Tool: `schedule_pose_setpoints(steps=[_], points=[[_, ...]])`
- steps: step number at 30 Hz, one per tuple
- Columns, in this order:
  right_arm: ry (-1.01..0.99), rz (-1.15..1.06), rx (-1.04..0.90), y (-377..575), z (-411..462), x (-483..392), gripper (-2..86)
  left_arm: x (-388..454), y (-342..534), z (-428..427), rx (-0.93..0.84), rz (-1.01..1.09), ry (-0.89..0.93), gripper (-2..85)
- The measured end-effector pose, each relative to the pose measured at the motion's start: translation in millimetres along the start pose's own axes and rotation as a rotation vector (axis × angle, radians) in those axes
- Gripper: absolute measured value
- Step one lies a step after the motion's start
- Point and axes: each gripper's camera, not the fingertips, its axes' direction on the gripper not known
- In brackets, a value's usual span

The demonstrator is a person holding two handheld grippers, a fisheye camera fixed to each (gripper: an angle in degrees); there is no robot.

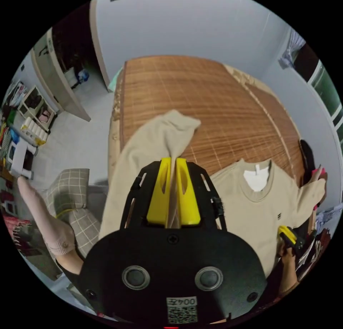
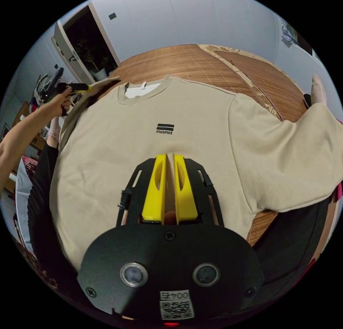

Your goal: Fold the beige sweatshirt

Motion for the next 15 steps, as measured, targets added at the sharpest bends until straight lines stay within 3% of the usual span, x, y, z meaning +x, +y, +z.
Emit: schedule_pose_setpoints(steps=[5, 9, 12, 15], points=[[-0.013, -0.01, 0.004, -4, 0, 8, 5.0, -75, 41, -194, 0.28, -0.008, 0.035, 2.7], [-0.01, -0.012, 0.005, -7, 0, 12, 5.0, -168, 114, -295, 0.398, -0.088, 0.015, 3.0], [-0.006, -0.015, 0.006, -10, 1, 15, 5.1, -277, 204, -319, 0.372, -0.325, 0.029, 3.8], [-0.008, -0.014, 0.007, -13, 1, 19, 5.1, -384, 327, -299, 0.33, -0.662, 0.194, 4.8]])
